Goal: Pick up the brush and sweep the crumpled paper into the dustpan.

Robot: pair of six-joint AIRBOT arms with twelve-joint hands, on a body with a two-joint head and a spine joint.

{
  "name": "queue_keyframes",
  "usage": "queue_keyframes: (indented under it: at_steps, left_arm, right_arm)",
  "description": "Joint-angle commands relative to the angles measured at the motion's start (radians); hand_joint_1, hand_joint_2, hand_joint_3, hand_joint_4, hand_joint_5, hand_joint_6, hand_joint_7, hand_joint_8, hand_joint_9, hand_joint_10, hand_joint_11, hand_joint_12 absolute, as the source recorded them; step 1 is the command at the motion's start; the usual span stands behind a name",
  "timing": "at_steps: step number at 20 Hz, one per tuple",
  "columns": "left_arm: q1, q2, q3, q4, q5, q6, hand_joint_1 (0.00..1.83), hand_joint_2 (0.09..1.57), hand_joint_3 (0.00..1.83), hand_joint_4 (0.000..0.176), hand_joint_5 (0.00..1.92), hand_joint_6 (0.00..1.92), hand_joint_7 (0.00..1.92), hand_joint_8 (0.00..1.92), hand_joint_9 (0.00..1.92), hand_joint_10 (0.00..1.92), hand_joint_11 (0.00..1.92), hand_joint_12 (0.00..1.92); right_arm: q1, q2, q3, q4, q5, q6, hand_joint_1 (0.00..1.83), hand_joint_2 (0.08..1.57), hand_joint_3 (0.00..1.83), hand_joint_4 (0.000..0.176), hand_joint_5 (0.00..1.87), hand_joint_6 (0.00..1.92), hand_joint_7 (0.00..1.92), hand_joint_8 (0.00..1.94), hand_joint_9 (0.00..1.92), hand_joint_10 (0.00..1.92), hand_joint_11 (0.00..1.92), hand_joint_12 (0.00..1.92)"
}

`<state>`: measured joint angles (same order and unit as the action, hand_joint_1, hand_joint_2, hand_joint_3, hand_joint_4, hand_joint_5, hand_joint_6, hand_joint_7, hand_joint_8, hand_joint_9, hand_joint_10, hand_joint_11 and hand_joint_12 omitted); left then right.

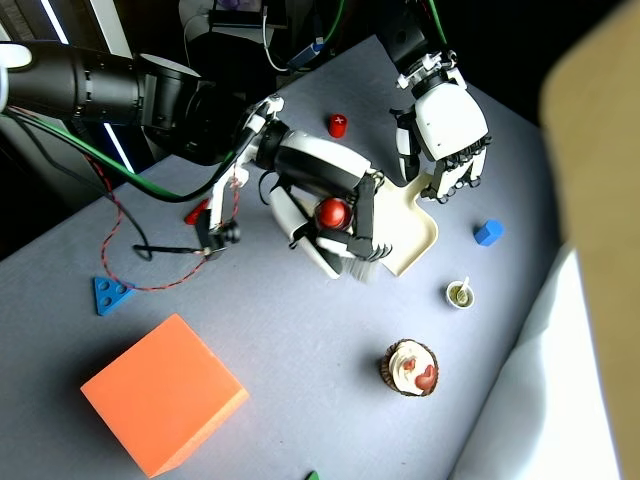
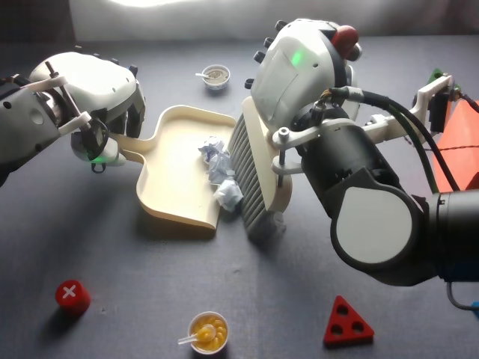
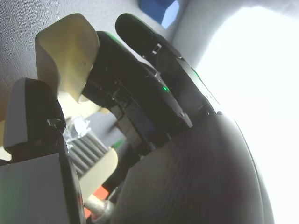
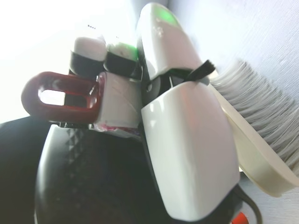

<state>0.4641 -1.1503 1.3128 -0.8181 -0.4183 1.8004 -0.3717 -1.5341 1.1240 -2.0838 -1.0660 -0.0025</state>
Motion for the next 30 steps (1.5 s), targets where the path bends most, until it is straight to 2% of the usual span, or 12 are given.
queue_keyframes:
  at_steps: [1,6,8,11,14,15,30]
  left_arm:
    - [-0.013,0.006,0.008,0.029,-0.086,0.001,1.25,1.05,0.00,0.000,1.04,0.96,1.22,0.52,1.19,0.00,0.80,0.73]
    - [-0.012,0.006,0.011,0.029,-0.086,0.001,1.25,1.05,0.00,0.000,1.06,0.92,1.23,0.49,1.20,0.00,0.81,0.73]
    - [-0.013,0.006,0.013,0.029,-0.086,0.001,1.25,1.04,0.00,0.007,1.07,0.89,1.23,0.49,1.19,0.00,0.79,0.74]
    - [-0.013,0.006,0.016,0.029,-0.086,0.000,1.25,1.05,0.00,0.000,1.05,0.93,1.21,0.53,1.18,0.00,0.77,0.74]
    - [-0.014,0.006,0.017,0.029,-0.086,0.000,1.25,1.05,0.00,0.004,1.05,0.93,1.21,0.54,1.19,0.00,0.78,0.74]
    - [-0.014,0.006,0.017,0.029,-0.086,0.000,1.25,1.05,0.00,0.000,1.03,0.95,1.22,0.53,1.19,0.00,0.78,0.74]
    - [-0.015,0.006,0.019,0.029,-0.079,-0.001,1.26,1.04,0.00,0.002,1.08,0.89,1.24,0.47,1.20,0.00,0.79,0.77]
  right_arm:
    - [0.015,-0.001,0.003,-0.084,-0.054,-0.011,1.64,1.19,0.00,0.176,0.96,1.92,1.01,1.94,1.09,1.92,1.20,1.92]
    - [0.026,-0.010,0.002,-0.110,-0.055,0.050,1.63,1.19,0.00,0.176,0.96,1.92,1.02,1.94,1.10,1.92,1.20,1.92]
    - [0.026,-0.012,0.003,-0.115,-0.055,0.055,1.65,1.19,0.00,0.176,0.95,1.92,1.03,1.94,1.11,1.92,1.20,1.92]
    - [0.029,-0.013,0.005,-0.139,-0.055,0.085,1.65,1.19,0.00,0.176,0.94,1.92,1.02,1.94,1.09,1.92,1.20,1.92]
    - [0.035,-0.018,0.013,-0.151,-0.057,0.114,1.64,1.19,0.00,0.176,0.93,1.92,0.98,1.94,1.07,1.92,1.19,1.92]
    - [0.036,-0.020,0.015,-0.152,-0.059,0.120,1.64,1.19,0.00,0.176,0.93,1.92,0.98,1.94,1.07,1.92,1.18,1.92]
    - [0.060,-0.030,0.006,-0.174,-0.134,0.242,1.64,1.20,0.00,0.176,0.93,1.92,1.00,1.94,1.09,1.92,1.20,1.92]
